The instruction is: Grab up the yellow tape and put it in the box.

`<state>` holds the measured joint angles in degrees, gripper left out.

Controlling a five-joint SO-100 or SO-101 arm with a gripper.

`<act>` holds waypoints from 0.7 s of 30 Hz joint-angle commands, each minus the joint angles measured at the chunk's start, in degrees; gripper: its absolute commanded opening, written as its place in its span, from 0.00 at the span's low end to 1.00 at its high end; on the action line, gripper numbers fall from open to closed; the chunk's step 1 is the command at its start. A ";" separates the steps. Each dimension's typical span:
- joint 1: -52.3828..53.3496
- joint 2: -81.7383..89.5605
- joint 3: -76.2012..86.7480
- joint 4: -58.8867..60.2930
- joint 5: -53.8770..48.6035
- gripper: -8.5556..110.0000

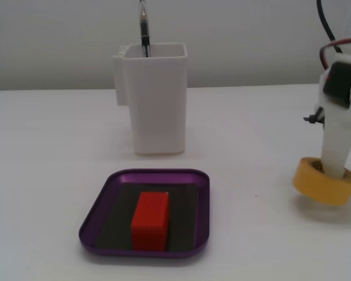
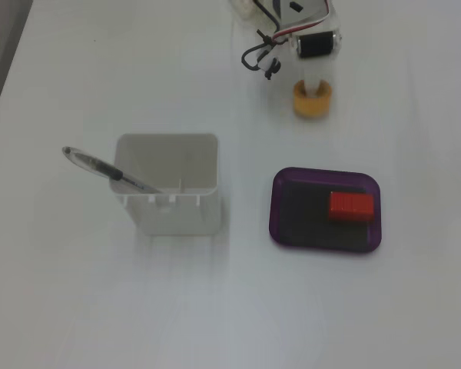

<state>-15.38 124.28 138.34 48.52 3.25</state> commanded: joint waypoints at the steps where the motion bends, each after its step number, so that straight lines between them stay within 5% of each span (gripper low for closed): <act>1: -1.76 0.79 -7.91 1.85 0.00 0.07; 21: 3.52 -5.36 -23.47 -5.62 -5.19 0.07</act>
<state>-13.18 121.03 118.04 44.91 -1.05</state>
